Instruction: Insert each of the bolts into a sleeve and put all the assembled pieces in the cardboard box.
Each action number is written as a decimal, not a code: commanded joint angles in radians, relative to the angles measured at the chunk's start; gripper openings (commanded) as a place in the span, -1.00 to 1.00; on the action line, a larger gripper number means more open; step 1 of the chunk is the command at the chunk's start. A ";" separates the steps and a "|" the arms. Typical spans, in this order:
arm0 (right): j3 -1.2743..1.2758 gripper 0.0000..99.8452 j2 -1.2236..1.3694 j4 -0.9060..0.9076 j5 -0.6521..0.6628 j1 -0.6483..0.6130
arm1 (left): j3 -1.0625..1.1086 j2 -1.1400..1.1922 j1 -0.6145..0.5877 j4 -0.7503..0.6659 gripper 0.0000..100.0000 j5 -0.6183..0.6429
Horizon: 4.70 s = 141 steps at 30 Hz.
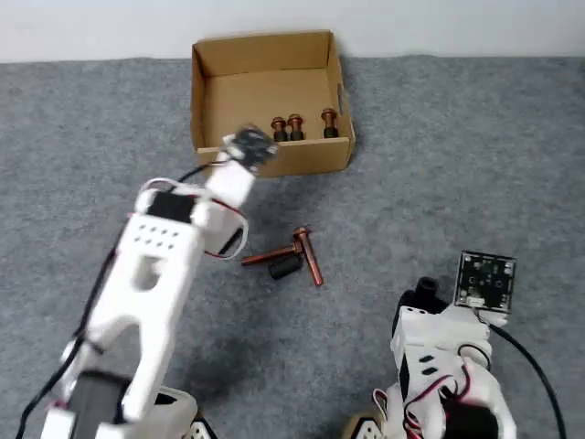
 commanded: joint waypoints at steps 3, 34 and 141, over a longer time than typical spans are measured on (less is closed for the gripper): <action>0.000 -0.98 -0.041 -0.031 0.012 0.005 | -0.143 0.169 0.068 0.011 -0.99 -0.052; 0.003 -0.98 -0.041 -0.031 0.012 0.001 | -0.561 0.681 0.172 0.146 -0.82 -0.143; 0.044 -0.98 -0.039 -0.124 0.006 -0.707 | 0.429 -1.178 0.043 -0.055 -0.99 0.802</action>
